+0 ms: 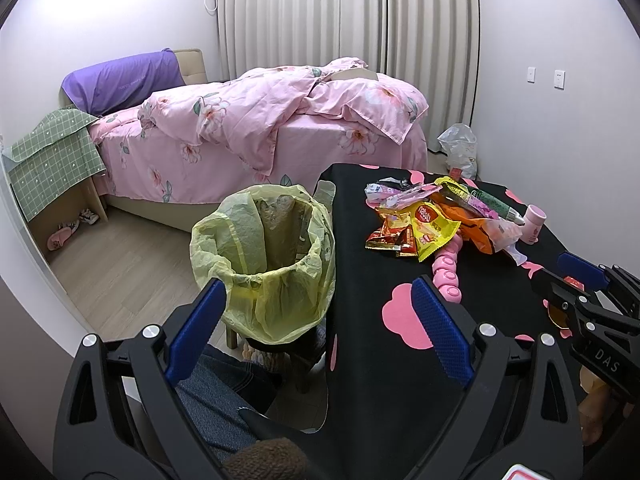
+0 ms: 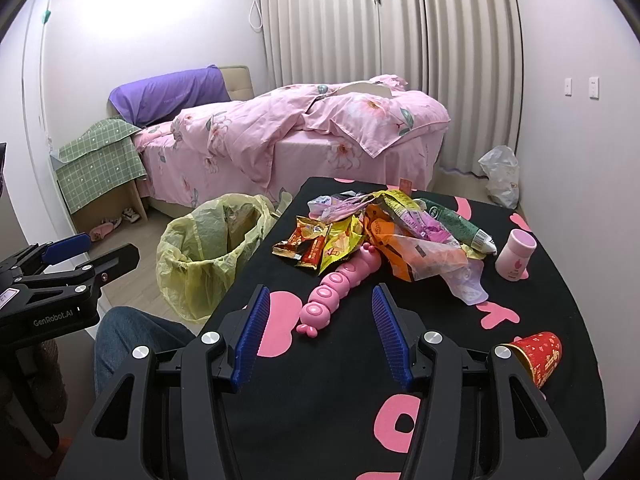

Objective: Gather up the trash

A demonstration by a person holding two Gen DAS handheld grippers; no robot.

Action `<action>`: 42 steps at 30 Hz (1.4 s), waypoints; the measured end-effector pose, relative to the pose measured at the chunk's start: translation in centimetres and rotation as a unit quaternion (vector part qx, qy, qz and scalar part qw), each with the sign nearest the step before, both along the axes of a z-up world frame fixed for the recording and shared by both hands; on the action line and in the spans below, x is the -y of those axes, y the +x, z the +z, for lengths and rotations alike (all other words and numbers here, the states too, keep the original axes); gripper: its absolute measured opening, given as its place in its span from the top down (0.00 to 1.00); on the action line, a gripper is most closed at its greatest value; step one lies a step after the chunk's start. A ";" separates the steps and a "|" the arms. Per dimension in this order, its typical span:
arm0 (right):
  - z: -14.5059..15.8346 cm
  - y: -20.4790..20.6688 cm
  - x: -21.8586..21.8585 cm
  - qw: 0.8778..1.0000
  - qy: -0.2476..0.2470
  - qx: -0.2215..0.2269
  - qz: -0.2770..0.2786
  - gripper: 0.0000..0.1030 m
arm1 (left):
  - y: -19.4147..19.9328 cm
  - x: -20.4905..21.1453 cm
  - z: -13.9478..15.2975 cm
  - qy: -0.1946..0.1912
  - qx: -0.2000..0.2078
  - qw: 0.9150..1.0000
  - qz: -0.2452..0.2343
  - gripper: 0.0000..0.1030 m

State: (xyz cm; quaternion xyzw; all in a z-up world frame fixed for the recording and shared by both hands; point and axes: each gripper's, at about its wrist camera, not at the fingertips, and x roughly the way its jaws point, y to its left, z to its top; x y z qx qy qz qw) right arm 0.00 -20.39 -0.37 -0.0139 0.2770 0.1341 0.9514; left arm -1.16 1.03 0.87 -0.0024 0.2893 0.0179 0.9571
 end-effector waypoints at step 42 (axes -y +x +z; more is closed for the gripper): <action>-5.5 -3.3 31.8 0.943 0.003 -0.035 -0.331 0.51 | 9.5 30.8 -8.9 -0.017 -0.127 0.878 -0.460 0.22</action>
